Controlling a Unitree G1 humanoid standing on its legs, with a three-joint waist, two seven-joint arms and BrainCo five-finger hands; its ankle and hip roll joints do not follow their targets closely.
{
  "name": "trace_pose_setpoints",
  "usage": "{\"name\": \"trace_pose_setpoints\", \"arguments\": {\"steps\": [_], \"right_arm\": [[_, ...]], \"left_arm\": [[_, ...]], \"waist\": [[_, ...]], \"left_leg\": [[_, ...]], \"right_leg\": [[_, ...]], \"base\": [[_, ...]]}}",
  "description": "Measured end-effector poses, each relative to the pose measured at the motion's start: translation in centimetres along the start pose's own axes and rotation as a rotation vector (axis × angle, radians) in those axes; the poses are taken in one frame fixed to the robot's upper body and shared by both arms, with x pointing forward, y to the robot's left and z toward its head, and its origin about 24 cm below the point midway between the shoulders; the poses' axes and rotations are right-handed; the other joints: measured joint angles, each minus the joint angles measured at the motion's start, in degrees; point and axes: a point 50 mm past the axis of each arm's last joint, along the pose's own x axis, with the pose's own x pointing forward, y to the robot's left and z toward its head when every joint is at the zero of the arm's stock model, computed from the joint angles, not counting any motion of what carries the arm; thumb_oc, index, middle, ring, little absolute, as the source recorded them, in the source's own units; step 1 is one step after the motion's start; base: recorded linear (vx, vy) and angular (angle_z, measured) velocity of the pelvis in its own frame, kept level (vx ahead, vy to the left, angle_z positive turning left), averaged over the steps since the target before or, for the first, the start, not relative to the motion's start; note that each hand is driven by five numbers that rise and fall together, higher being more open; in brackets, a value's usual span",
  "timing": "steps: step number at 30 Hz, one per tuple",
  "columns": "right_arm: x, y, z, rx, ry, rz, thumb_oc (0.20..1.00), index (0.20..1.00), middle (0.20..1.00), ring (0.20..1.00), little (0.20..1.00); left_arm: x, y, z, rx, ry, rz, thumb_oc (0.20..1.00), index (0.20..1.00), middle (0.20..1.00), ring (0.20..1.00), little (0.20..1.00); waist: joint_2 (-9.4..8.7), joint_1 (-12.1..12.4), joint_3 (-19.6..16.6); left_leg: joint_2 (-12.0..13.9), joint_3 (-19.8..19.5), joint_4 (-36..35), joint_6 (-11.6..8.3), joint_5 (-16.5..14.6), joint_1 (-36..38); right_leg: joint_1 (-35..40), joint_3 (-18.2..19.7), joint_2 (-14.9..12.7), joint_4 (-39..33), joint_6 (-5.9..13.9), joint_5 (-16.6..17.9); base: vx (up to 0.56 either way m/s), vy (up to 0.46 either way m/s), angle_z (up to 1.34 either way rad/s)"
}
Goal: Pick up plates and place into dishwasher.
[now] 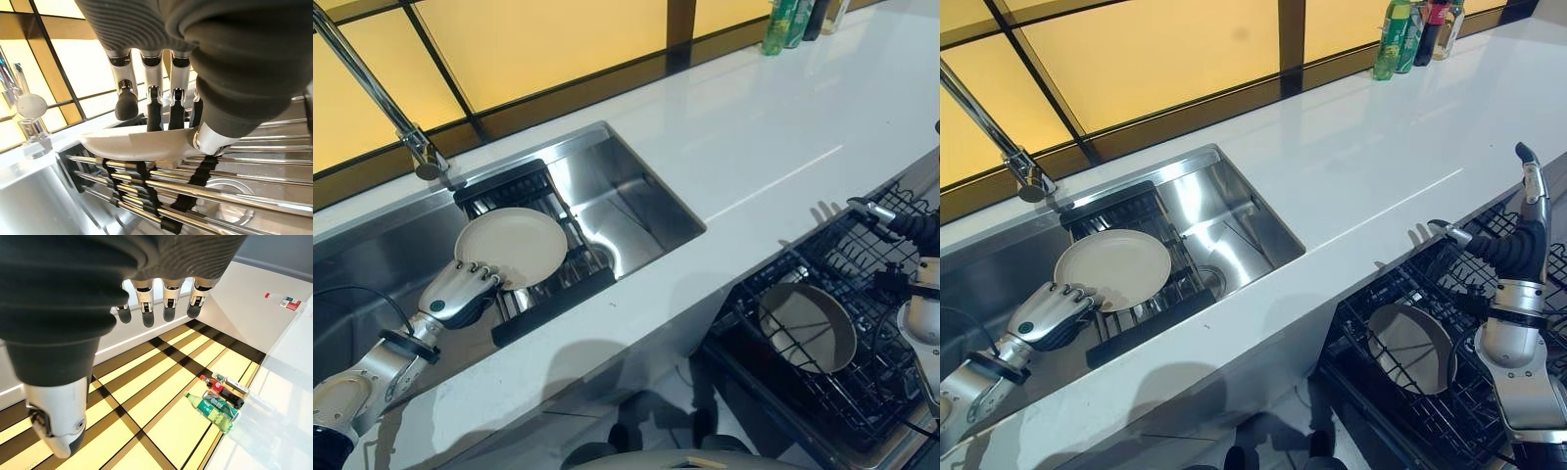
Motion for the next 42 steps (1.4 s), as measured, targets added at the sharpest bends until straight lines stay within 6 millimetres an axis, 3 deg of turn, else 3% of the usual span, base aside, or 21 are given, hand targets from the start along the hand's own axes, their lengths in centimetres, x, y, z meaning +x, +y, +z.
{"name": "trace_pose_setpoints", "arguments": {"steps": [6,13,18,24,28,33,42], "right_arm": [[0.0,0.0,0.0,0.007,0.004,-0.002,1.0,1.0,1.0,1.0,1.0],[0.0,-0.1,0.0,0.007,0.005,-0.005,1.0,1.0,1.0,1.0,1.0],[0.0,-0.1,0.3,0.013,-0.01,-0.006,1.0,1.0,1.0,1.0,1.0],[-0.4,-0.3,0.4,0.009,-0.005,0.003,1.0,1.0,1.0,1.0,1.0],[-0.6,-0.2,0.3,0.012,0.001,0.002,1.0,1.0,1.0,1.0,1.0],[-0.4,-0.9,1.0,0.015,-0.03,-0.052,1.0,1.0,1.0,1.0,1.0],[1.0,-1.0,4.2,0.073,-0.202,-0.118,1.0,1.0,1.0,1.0,1.0]], "left_arm": [[-0.7,-0.2,-0.9,0.017,0.067,-0.014,0.2,0.2,0.2,0.2,0.2],[-2.9,-0.7,-3.9,0.056,0.282,0.035,0.2,0.2,0.2,0.2,0.2],[-3.9,0.7,-5.8,0.104,0.42,0.155,0.2,0.2,0.2,0.2,0.2],[-4.0,2.0,-6.2,0.123,0.439,0.251,0.2,0.2,0.2,0.2,0.2],[-4.0,2.2,-6.0,0.003,0.474,0.309,0.2,0.2,0.2,0.2,0.2],[-2.8,4.0,-4.2,-0.403,0.508,0.501,0.2,0.2,0.2,0.2,0.2],[0.5,10.0,-2.6,-0.807,0.246,0.682,0.2,0.2,0.2,0.2,0.2]], "waist": [[0.03,0.02,-0.03],[-0.02,0.17,-0.85],[-0.17,0.61,-2.09],[-0.54,1.45,-3.87],[-0.94,1.53,-4.3],[-1.56,1.73,-4.68],[-2.76,2.22,-5.47]], "left_leg": [[0.0,-0.06,-0.01,0.0,0.0,0.45],[0.06,-0.13,-0.03,-0.01,-0.02,0.62],[0.0,-0.5,-0.02,0.0,-0.01,0.39],[-0.05,-1.05,-0.03,0.0,0.0,0.1],[-0.12,-1.69,-0.03,0.02,0.01,-0.09],[-0.19,-1.88,-0.08,0.05,0.03,-0.14],[-0.12,-1.91,-0.01,0.03,0.04,-0.12]], "right_leg": [[0.49,-0.05,-0.01,0.0,-0.02,-0.02],[0.68,-0.07,-0.15,0.0,-0.05,-0.07],[0.66,-0.48,-0.24,0.0,-0.06,-0.13],[0.62,-1.02,-0.27,0.0,-0.04,-0.29],[0.69,-1.61,-0.31,0.0,0.0,-0.36],[0.76,-1.77,-0.34,0.0,0.04,-0.39],[0.79,-1.81,-0.21,0.0,0.0,-0.39]], "base": [[0.0,0.0,0.0],[0.0,0.0,0.0],[0.01,-0.002,0.03],[0.01,-0.003,0.05],[0.01,-0.004,0.07],[0.0,-0.002,0.01],[-0.04,-0.017,0.0]]}}
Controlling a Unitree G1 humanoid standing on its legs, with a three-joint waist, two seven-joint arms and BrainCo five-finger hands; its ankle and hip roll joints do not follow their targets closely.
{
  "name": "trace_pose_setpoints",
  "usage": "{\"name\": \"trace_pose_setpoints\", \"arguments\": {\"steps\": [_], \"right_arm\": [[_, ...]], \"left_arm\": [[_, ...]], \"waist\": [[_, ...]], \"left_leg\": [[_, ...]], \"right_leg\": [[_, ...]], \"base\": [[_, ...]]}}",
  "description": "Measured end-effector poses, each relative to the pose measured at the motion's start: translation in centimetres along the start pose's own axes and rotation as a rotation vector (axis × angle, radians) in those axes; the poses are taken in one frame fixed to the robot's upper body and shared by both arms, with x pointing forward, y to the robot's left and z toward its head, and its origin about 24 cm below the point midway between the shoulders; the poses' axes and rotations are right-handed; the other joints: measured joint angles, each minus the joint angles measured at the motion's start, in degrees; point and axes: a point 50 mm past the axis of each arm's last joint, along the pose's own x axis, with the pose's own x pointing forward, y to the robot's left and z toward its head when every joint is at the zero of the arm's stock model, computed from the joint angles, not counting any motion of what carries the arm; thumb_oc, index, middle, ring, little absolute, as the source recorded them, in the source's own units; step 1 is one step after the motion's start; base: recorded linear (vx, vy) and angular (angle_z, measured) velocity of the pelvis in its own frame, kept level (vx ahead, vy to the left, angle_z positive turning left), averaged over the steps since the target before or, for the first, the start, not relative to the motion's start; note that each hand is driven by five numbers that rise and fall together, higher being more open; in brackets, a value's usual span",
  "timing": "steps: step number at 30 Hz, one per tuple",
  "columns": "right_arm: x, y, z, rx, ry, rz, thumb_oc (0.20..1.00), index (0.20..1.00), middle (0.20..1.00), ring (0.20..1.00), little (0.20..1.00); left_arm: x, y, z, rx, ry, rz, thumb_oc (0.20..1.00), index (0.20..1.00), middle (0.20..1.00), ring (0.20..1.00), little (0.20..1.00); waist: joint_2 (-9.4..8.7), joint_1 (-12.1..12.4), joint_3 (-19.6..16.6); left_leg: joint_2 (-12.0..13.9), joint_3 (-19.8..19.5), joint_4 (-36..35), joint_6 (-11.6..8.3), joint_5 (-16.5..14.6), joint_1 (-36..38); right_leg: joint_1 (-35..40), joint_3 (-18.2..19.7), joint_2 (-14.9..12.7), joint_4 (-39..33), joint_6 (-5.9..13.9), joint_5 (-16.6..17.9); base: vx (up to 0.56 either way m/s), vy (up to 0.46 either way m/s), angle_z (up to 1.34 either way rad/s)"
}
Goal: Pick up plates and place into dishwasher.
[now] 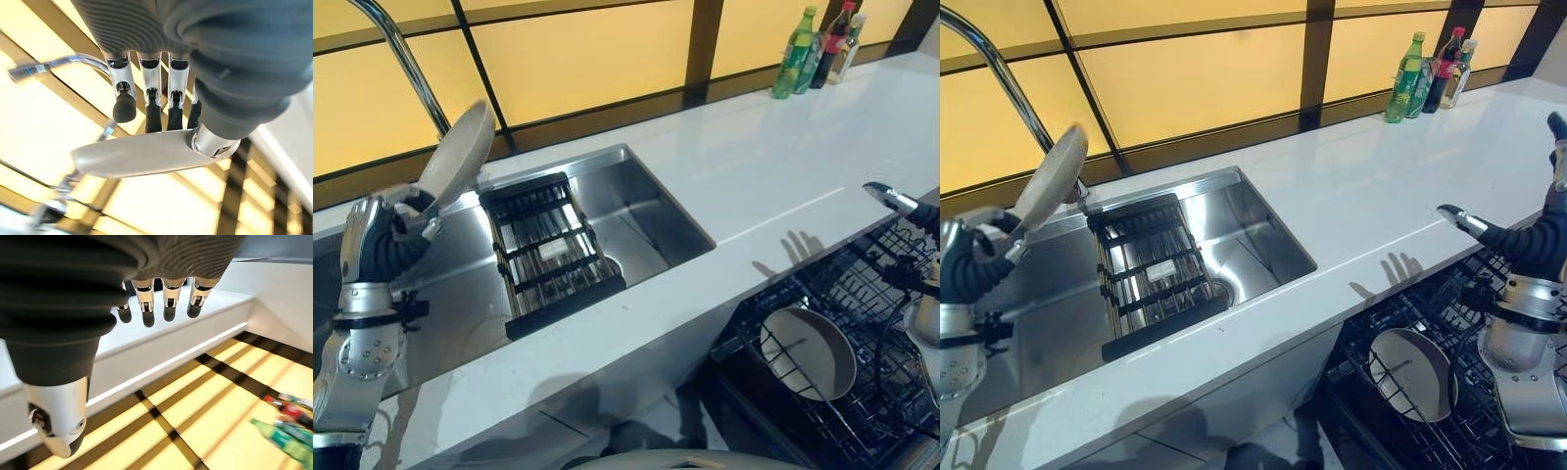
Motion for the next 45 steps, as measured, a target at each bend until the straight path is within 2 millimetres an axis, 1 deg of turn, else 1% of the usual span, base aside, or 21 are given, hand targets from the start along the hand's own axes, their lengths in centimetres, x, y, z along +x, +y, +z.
{"name": "trace_pose_setpoints", "arguments": {"steps": [3,4,6,8,11,13,15,18,20,22,25,30,39,42,45], "right_arm": [[1.2,0.3,1.3,0.044,-0.091,0.02,1.0,1.0,1.0,1.0,1.0],[1.6,0.7,1.7,0.074,-0.115,0.049,1.0,1.0,1.0,1.0,1.0],[2.2,1.9,2.5,0.133,-0.151,0.129,1.0,1.0,1.0,1.0,1.0],[2.4,3.2,3.2,0.177,-0.18,0.23,1.0,1.0,1.0,1.0,1.0],[2.2,5.0,3.9,0.242,-0.197,0.377,1.0,1.0,1.0,1.0,1.0],[1.9,5.8,4.0,0.272,-0.191,0.457,1.0,1.0,1.0,1.0,1.0],[1.5,6.5,4.1,0.303,-0.18,0.529,1.0,1.0,1.0,1.0,1.0],[0.8,7.7,4.2,0.348,-0.165,0.636,1.0,1.0,1.0,1.0,1.0],[0.7,8.4,4.4,0.379,-0.158,0.679,1.0,1.0,1.0,1.0,1.0],[0.8,8.9,4.5,0.389,-0.152,0.702,1.0,1.0,1.0,1.0,1.0],[0.8,9.1,4.6,0.401,-0.147,0.709,1.0,1.0,1.0,1.0,1.0],[0.9,9.1,4.4,0.412,-0.13,0.711,1.0,1.0,1.0,1.0,1.0],[1.0,8.9,4.4,0.4,-0.132,0.728,1.0,1.0,1.0,1.0,1.0],[0.9,9.0,4.4,0.405,-0.125,0.775,1.0,1.0,1.0,1.0,1.0],[0.6,9.3,4.2,0.391,-0.105,0.908,1.0,1.0,1.0,1.0,1.0]], "left_arm": [[1.4,0.1,1.5,-0.132,-0.068,-0.023,0.2,0.2,0.2,0.2,0.2],[1.6,0.1,2.0,-0.174,-0.089,-0.04,0.2,0.2,0.2,0.2,0.2],[2.3,-0.7,2.8,-0.256,-0.125,-0.098,0.2,0.2,0.2,0.2,0.2],[2.7,-1.6,3.4,-0.315,-0.151,-0.162,0.2,0.2,0.2,0.2,0.2],[2.9,-3.2,4.3,-0.383,-0.188,-0.274,0.2,0.2,0.2,0.2,0.2],[2.8,-3.8,5.0,-0.422,-0.21,-0.339,0.2,0.2,0.2,0.2,0.2],[2.8,-4.5,5.5,-0.465,-0.225,-0.405,0.2,0.2,0.2,0.2,0.2],[3.1,-5.5,6.5,-0.533,-0.254,-0.513,0.2,0.2,0.2,0.2,0.2],[3.1,-6.1,7.2,-0.57,-0.278,-0.595,0.2,0.2,0.2,0.2,0.2],[3.1,-6.7,7.7,-0.571,-0.304,-0.675,0.2,0.2,0.2,0.2,0.2],[2.8,-7.4,8.1,-0.591,-0.318,-0.787,0.2,0.2,0.2,0.2,0.2],[2.9,-6.5,8.7,-0.566,-0.372,-0.92,0.2,0.2,0.2,0.2,0.2],[4.1,-5.4,9.6,-0.501,-0.438,-0.971,0.2,0.2,0.2,0.2,0.2],[4.2,-5.2,9.6,-0.494,-0.443,-0.964,0.2,0.2,0.2,0.2,0.2],[4.2,-5.1,9.6,-0.489,-0.444,-0.96,0.2,0.2,0.2,0.2,0.2]], "waist": [[0.05,0.94,-0.11],[0.0,1.02,-0.2],[-0.01,1.13,-0.23],[-0.05,1.19,-0.26],[-0.15,1.26,-0.32],[-0.21,1.49,-0.36],[-0.23,2.22,-0.41],[-0.4,2.32,-0.61],[-0.45,2.31,-0.72],[-0.42,2.32,-0.87],[-0.27,2.28,-1.2],[-0.16,2.3,-1.28],[0.17,2.27,-1.53],[0.37,2.28,-1.66],[0.39,2.27,-1.67]], "left_leg": [[0.01,-0.01,0.01,-0.03,0.03,0.01],[0.0,-0.04,0.02,-0.06,0.17,0.02],[-0.07,-0.37,0.02,-0.07,0.27,0.17],[-0.08,-0.9,0.02,-0.12,0.35,0.23],[-0.18,-1.33,0.02,-0.22,0.49,0.22],[-0.25,-1.45,0.01,-0.24,0.55,0.16],[-0.28,-1.51,0.02,-0.25,0.59,0.16],[-0.34,-1.94,0.0,-0.28,0.67,0.04],[-0.38,-2.17,0.0,-0.28,0.67,0.04],[-0.41,-2.41,0.0,-0.28,0.67,0.04],[-0.43,-2.7,0.0,-0.28,0.67,0.01],[-0.47,-2.72,0.01,-0.28,0.68,-0.01],[-0.5,-2.82,-0.01,-0.26,0.69,0.04],[-0.52,-2.83,-0.01,-0.25,0.69,0.04],[-0.54,-2.84,-0.01,-0.25,0.69,0.04]], "right_leg": [[0.01,-0.01,0.05,0.0,-0.01,0.0],[0.04,-0.06,0.05,0.0,-0.01,0.0],[0.44,-0.57,-0.01,0.0,-0.02,-0.09],[0.76,-1.04,-0.03,0.0,-0.03,-0.16],[0.98,-1.4,-0.01,0.0,-0.05,-0.21],[1.02,-1.51,-0.02,0.0,-0.07,-0.22],[1.05,-1.58,-0.02,0.0,-0.07,-0.22],[1.14,-1.99,-0.04,0.0,-0.1,-0.25],[1.24,-2.2,-0.07,0.0,-0.12,-0.3],[1.35,-2.41,-0.09,0.0,-0.12,-0.35],[1.46,-2.72,-0.13,0.0,-0.12,-0.49],[1.49,-2.74,-0.16,0.01,-0.1,-0.55],[1.63,-2.82,-0.21,0.01,-0.08,-0.56],[1.64,-2.82,-0.27,0.01,-0.05,-0.58],[1.64,-2.83,-0.27,0.01,-0.04,-0.59]], "base": [[-0.05,-0.013,0.0],[-0.04,-0.01,0.04],[-0.03,-0.012,0.11],[-0.03,-0.011,0.13],[-0.03,-0.004,0.09],[-0.04,0.001,0.04],[-0.04,-0.002,0.02],[-0.04,-0.002,0.07],[-0.02,0.002,0.06],[-0.01,0.003,0.06],[0.0,0.004,0.04],[0.0,0.0,0.0],[0.0,0.0,0.0],[0.0,0.0,0.0],[0.0,0.0,0.0]]}}
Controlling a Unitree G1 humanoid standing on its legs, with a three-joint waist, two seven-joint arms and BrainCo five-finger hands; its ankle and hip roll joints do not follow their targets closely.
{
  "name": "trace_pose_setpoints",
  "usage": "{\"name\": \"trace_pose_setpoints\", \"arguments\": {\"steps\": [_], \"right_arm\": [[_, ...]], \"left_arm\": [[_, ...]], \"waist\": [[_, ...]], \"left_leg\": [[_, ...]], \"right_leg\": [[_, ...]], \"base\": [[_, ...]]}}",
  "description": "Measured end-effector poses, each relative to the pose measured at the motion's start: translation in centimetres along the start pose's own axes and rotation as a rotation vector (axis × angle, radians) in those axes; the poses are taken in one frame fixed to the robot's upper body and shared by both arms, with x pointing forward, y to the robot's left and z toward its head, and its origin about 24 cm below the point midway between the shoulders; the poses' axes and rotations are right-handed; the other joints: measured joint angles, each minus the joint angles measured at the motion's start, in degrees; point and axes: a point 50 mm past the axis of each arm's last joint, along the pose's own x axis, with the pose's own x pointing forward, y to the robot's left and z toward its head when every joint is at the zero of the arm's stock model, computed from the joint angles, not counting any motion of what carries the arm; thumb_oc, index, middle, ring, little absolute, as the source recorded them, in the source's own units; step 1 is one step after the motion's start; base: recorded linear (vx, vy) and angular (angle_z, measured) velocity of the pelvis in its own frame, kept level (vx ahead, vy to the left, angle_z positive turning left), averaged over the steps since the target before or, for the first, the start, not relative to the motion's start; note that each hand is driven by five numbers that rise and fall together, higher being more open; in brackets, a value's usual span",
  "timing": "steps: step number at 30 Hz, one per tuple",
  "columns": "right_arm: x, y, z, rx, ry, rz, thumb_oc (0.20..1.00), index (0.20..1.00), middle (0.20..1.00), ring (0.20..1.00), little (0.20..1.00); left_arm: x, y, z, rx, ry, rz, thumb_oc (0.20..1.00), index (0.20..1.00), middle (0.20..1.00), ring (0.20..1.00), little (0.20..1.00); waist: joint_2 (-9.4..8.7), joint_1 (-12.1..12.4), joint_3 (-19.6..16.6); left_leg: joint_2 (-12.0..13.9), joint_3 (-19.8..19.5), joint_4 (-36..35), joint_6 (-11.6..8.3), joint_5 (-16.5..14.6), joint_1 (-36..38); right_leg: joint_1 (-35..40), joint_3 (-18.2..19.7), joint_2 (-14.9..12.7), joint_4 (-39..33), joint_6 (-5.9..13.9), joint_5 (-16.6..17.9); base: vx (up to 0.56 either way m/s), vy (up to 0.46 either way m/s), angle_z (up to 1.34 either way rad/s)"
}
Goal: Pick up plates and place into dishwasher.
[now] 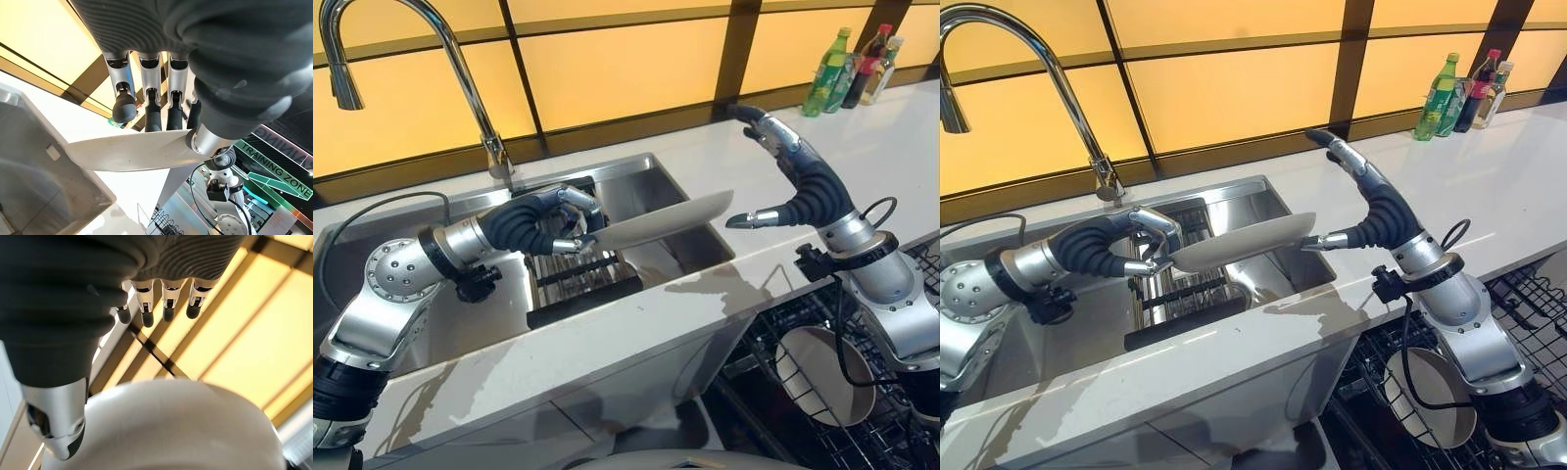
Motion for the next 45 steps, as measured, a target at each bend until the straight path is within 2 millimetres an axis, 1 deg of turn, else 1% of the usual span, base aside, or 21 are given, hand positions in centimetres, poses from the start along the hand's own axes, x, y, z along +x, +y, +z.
{"name": "trace_pose_setpoints", "arguments": {"steps": [2,4,10,16,19,23,25,27,33,39,40,41,42,43,45], "right_arm": [[-0.1,0.2,-0.2,-0.029,0.045,0.124,1.0,1.0,1.0,1.0,1.0],[-0.2,0.2,-0.2,-0.025,0.064,0.173,1.0,1.0,1.0,1.0,1.0],[-0.3,0.3,-0.3,0.01,0.067,0.186,1.0,1.0,1.0,1.0,1.0],[0.6,2.3,-0.4,0.066,0.039,0.243,1.0,1.0,1.0,1.0,1.0],[1.5,2.5,0.1,0.057,0.005,0.261,1.0,1.0,1.0,1.0,1.0],[2.1,2.3,0.7,0.045,-0.026,0.262,1.0,1.0,1.0,1.0,1.0],[2.5,2.7,0.9,0.045,-0.042,0.289,1.0,1.0,1.0,1.0,1.0],[2.9,2.8,0.7,0.045,-0.038,0.302,1.0,1.0,1.0,1.0,1.0],[4.1,2.9,0.3,0.025,-0.016,0.333,1.0,1.0,1.0,1.0,1.0],[4.1,3.3,0.0,0.029,0.002,0.37,1.0,1.0,1.0,1.0,1.0],[4.0,3.4,0.0,0.029,0.004,0.379,0.922,0.922,0.922,0.922,0.922],[4.0,3.4,0.0,0.028,0.008,0.387,0.693,0.693,0.693,0.693,0.693],[4.0,3.4,0.0,0.025,0.01,0.396,0.332,0.332,0.332,0.332,0.332],[4.0,3.4,0.0,0.02,0.013,0.404,0.2,0.2,0.2,0.2,0.2],[3.9,3.6,-0.1,0.001,0.019,0.435,0.2,0.2,0.2,0.2,0.2]], "left_arm": [[0.0,0.1,0.1,0.007,0.0,-0.003,0.2,0.2,0.2,0.2,0.2],[-0.1,0.1,0.1,0.012,0.001,-0.005,0.2,0.2,0.2,0.2,0.2],[-0.1,0.1,0.1,0.013,0.0,-0.004,0.2,0.2,0.2,0.2,0.2],[0.0,-0.1,0.0,-0.014,-0.003,-0.015,0.2,0.2,0.2,0.2,0.2],[0.2,-0.5,-0.2,-0.042,0.001,-0.041,0.2,0.2,0.2,0.2,0.2],[0.4,-0.7,-0.3,-0.073,-0.002,-0.063,0.2,0.2,0.2,0.2,0.2],[0.7,-0.7,-0.2,-0.076,-0.014,-0.075,0.2,0.2,0.2,0.2,0.2],[1.2,-0.9,-0.2,-0.079,-0.01,-0.108,0.2,0.2,0.2,0.2,0.2],[1.5,-1.1,-0.6,-0.114,0.023,-0.141,0.2,0.2,0.2,0.2,0.2],[1.5,-0.9,-0.5,-0.115,0.029,-0.143,0.2,0.2,0.2,0.2,0.2],[1.5,-0.9,-0.5,-0.116,0.028,-0.144,0.2,0.2,0.2,0.2,0.2],[1.5,-0.9,-0.5,-0.115,0.028,-0.144,0.2,0.2,0.2,0.2,0.2],[1.5,-0.9,-0.5,-0.115,0.029,-0.143,0.2,0.2,0.2,0.2,0.2],[1.5,-0.9,-0.5,-0.114,0.03,-0.142,0.2,0.2,0.2,0.2,0.2],[1.5,-0.8,-0.6,-0.114,0.032,-0.133,0.2,0.2,0.2,0.2,0.2]], "waist": [[-0.01,0.04,0.0],[-0.05,0.07,-0.03],[-0.1,0.1,-0.06],[-0.11,0.08,-0.07],[-0.12,0.12,-0.08],[-0.15,0.24,-0.09],[-0.22,0.24,-0.15],[-0.39,0.29,-0.3],[-0.51,0.49,-0.55],[-0.49,1.69,-0.66],[-0.51,1.85,-0.67],[-0.52,1.85,-0.75],[-0.54,1.94,-0.83],[-0.59,2.02,-0.91],[-0.66,2.02,-0.99]], "left_leg": [[0.03,-0.03,0.0,0.0,0.0,0.0],[0.04,-0.09,0.0,0.0,0.0,0.0],[0.03,-0.1,0.0,0.02,0.01,0.04],[0.04,-0.1,0.02,0.03,0.02,0.2],[0.02,-0.09,0.02,0.05,0.03,0.4],[0.01,-0.08,0.01,0.05,0.03,0.8],[0.01,-0.09,0.01,0.05,0.03,0.92],[0.01,-0.1,-0.02,0.05,0.0,0.94],[-0.23,-0.16,0.03,0.14,0.09,1.04],[-0.28,-0.23,0.04,0.15,0.12,1.04],[-0.27,-0.31,0.02,0.14,0.11,1.03],[-0.29,-0.42,0.02,0.14,0.11,1.03],[-0.32,-0.47,0.02,0.15,0.11,1.03],[-0.35,-0.61,0.02,0.16,0.12,1.0],[-0.41,-0.94,0.02,0.17,0.13,0.99]], "right_leg": [[0.02,-0.05,-0.01,0.0,0.01,-0.01],[0.06,-0.12,-0.02,0.0,0.01,-0.02],[0.11,-0.13,-0.02,0.0,0.01,-0.02],[0.28,-0.14,-0.03,0.0,0.01,-0.02],[0.47,-0.14,-0.07,-0.01,0.01,-0.02],[0.87,-0.13,-0.11,0.0,0.06,-0.05],[1.02,-0.14,-0.11,0.0,0.06,-0.05],[1.07,-0.14,-0.12,-0.01,0.07,-0.06],[1.21,-0.18,-0.22,0.0,0.1,-0.04],[1.24,-0.24,-0.22,0.0,0.13,-0.07],[1.31,-0.34,-0.24,0.0,0.14,-0.09],[1.35,-0.44,-0.27,0.0,0.15,-0.11],[1.37,-0.5,-0.28,0.0,0.16,-0.12],[1.42,-0.64,-0.3,0.0,0.18,-0.14],[1.58,-0.98,-0.36,0.0,0.22,-0.21]], "base": [[0.0,0.0,0.0],[0.0,0.0,0.0],[0.0,0.0,0.0],[0.0,0.0,0.0],[0.0,0.0,0.0],[0.0,0.0,0.0],[0.02,-0.001,0.0],[0.05,0.0,0.0],[0.01,0.006,0.0],[0.01,0.002,0.0],[0.0,0.004,0.04],[0.0,0.002,0.04],[-0.01,0.003,0.05],[0.0,0.004,0.07],[0.0,0.004,0.08]]}}
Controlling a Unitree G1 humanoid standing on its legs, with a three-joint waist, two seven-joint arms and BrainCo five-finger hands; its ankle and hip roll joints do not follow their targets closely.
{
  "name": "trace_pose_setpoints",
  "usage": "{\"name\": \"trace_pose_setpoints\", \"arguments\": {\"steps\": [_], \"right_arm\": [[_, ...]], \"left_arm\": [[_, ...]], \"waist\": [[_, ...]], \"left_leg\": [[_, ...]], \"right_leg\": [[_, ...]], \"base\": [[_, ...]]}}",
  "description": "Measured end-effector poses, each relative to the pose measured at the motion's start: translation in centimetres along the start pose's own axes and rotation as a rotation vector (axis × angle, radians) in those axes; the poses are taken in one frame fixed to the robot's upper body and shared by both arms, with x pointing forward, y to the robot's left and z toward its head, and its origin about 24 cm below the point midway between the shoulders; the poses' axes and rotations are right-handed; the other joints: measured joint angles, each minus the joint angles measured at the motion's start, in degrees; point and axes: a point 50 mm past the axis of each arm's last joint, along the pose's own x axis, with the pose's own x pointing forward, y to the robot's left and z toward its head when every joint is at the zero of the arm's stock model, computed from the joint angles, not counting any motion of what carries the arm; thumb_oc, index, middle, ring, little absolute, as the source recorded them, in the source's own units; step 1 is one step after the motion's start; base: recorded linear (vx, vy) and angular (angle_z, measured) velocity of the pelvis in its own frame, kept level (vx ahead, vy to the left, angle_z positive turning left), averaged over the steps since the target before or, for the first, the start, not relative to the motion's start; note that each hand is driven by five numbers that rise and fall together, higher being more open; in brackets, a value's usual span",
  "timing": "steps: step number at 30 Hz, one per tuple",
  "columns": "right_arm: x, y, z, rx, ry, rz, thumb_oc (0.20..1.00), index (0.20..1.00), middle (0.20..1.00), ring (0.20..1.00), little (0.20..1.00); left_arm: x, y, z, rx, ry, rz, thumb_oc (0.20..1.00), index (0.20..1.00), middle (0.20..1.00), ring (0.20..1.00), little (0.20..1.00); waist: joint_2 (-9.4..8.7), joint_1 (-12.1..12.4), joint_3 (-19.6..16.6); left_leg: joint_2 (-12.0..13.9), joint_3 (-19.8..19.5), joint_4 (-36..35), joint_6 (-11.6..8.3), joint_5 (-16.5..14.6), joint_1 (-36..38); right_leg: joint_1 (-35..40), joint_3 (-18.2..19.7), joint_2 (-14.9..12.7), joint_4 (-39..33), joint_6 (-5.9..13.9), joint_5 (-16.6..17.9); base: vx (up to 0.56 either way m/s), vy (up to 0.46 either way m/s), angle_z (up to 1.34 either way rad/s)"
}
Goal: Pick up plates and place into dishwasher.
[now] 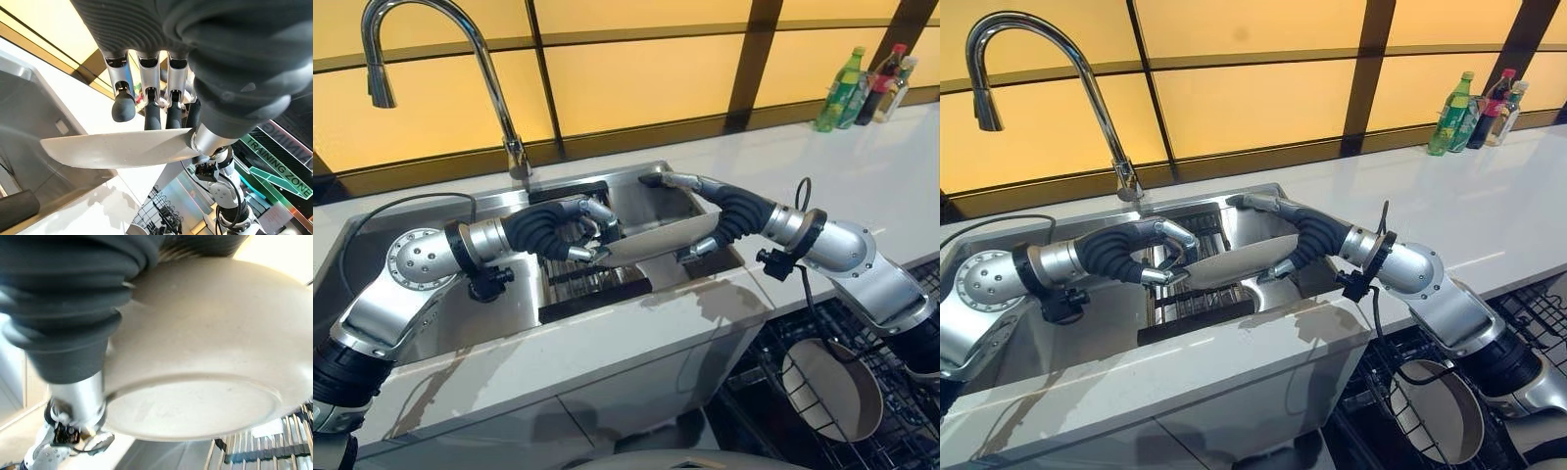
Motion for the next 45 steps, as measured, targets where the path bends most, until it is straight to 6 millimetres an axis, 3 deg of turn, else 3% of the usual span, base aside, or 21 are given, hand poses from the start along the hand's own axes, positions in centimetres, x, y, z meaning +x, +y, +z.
{"name": "trace_pose_setpoints", "arguments": {"steps": [5,24,25,26,27,30,33,37,41,45], "right_arm": [[0.2,1.2,-0.1,-0.022,0.012,0.087,0.2,0.2,0.2,0.2,0.2],[0.1,1.3,0.4,-0.032,0.007,0.099,0.2,0.2,0.2,0.2,0.2],[0.1,1.3,0.4,-0.033,0.007,0.093,0.2,0.2,0.2,0.2,0.2],[0.1,1.2,0.4,-0.035,0.006,0.086,0.2,0.2,0.2,0.2,0.2],[0.1,1.1,0.5,-0.035,0.003,0.072,0.2,0.2,0.2,0.2,0.2],[-0.5,0.4,0.4,-0.041,0.015,-0.009,0.2,0.2,0.2,0.2,0.2],[-3.0,-0.7,-0.9,-0.026,0.087,-0.173,0.2,0.2,0.2,0.2,0.2],[-5.3,-0.9,-2.5,-0.055,0.202,-0.269,0.2,0.2,0.2,0.2,0.2],[-6.0,-2.1,-2.6,-0.108,0.219,-0.391,0.2,0.2,0.2,0.2,0.2],[-7.2,-3.1,-2.5,-0.155,0.242,-0.531,0.2,0.2,0.2,0.2,0.2]], "left_arm": [[0.0,0.1,0.0,0.001,0.0,0.018,0.2,0.2,0.2,0.2,0.2],[0.0,0.1,0.0,0.001,0.0,0.024,0.2,0.2,0.2,0.2,0.2],[0.0,0.2,0.0,0.001,0.0,0.029,0.448,0.448,0.448,0.448,0.448],[0.0,0.2,0.0,0.001,-0.001,0.036,0.802,0.802,0.802,0.802,0.802],[0.0,0.3,0.0,0.006,-0.001,0.054,1.0,1.0,1.0,1.0,1.0],[-0.4,1.2,0.4,0.034,-0.02,0.195,1.0,1.0,1.0,1.0,1.0],[-3.1,3.1,0.5,0.025,-0.078,0.557,1.0,1.0,1.0,1.0,1.0],[-6.5,3.4,-1.2,-0.064,-0.085,0.941,1.0,1.0,1.0,1.0,1.0],[-7.2,3.0,-1.7,-0.088,-0.098,1.071,1.0,1.0,1.0,1.0,1.0],[-7.6,2.6,-1.9,-0.073,-0.079,1.096,1.0,1.0,1.0,1.0,1.0]], "waist": [[-0.01,-0.1,-0.01],[-0.04,-0.23,-0.04],[-0.04,-0.21,-0.04],[-0.04,-0.21,-0.04],[-0.04,-0.19,-0.04],[-0.09,-0.19,-0.06],[-0.26,-0.23,-0.34],[-0.37,-0.37,-0.44],[-0.95,-1.23,-0.83],[-1.2,-2.15,-0.99]], "left_leg": [[-0.03,-0.47,-0.01,0.0,-0.01,-0.07],[0.32,-0.55,-0.25,-0.03,-0.05,-0.14],[0.32,-0.58,-0.25,-0.02,-0.05,-0.16],[0.33,-0.59,-0.25,-0.02,-0.05,-0.17],[0.34,-0.61,-0.25,-0.03,-0.05,-0.18],[0.36,-0.61,-0.09,-0.05,-0.05,-0.22],[0.42,-0.6,-0.27,-0.13,-0.17,-0.3],[0.59,-0.5,-0.24,-0.16,-0.18,-0.36],[0.75,-0.16,-0.01,-0.22,-0.2,-0.96],[0.94,3.3,0.01,-0.2,-0.22,-0.99]], "right_leg": [[0.14,-0.42,-0.04,0.0,-0.01,-0.06],[0.17,-0.61,-0.03,0.0,-0.04,-0.13],[0.17,-0.64,-0.02,0.0,-0.05,-0.13],[0.17,-0.66,-0.02,0.0,-0.05,-0.14],[0.17,-0.68,-0.01,0.0,-0.05,-0.15],[0.16,-0.7,0.01,0.0,-0.04,-0.2],[0.15,-0.74,0.05,0.0,-0.07,-0.46],[0.07,-0.74,0.21,0.0,-0.19,-0.62],[-0.77,-0.46,0.38,0.0,-0.22,-0.59],[-1.26,1.2,0.45,0.0,-0.2,-0.59]], "base": [[0.0,0.001,0.04],[0.0,0.0,0.0],[0.0,0.0,0.0],[-0.05,-0.024,0.01],[-0.05,-0.024,0.01],[-0.02,-0.034,0.0],[-0.01,-0.041,0.02],[-0.01,-0.042,0.0],[-0.02,-0.04,-0.03],[-0.01,-0.037,-0.14]]}}
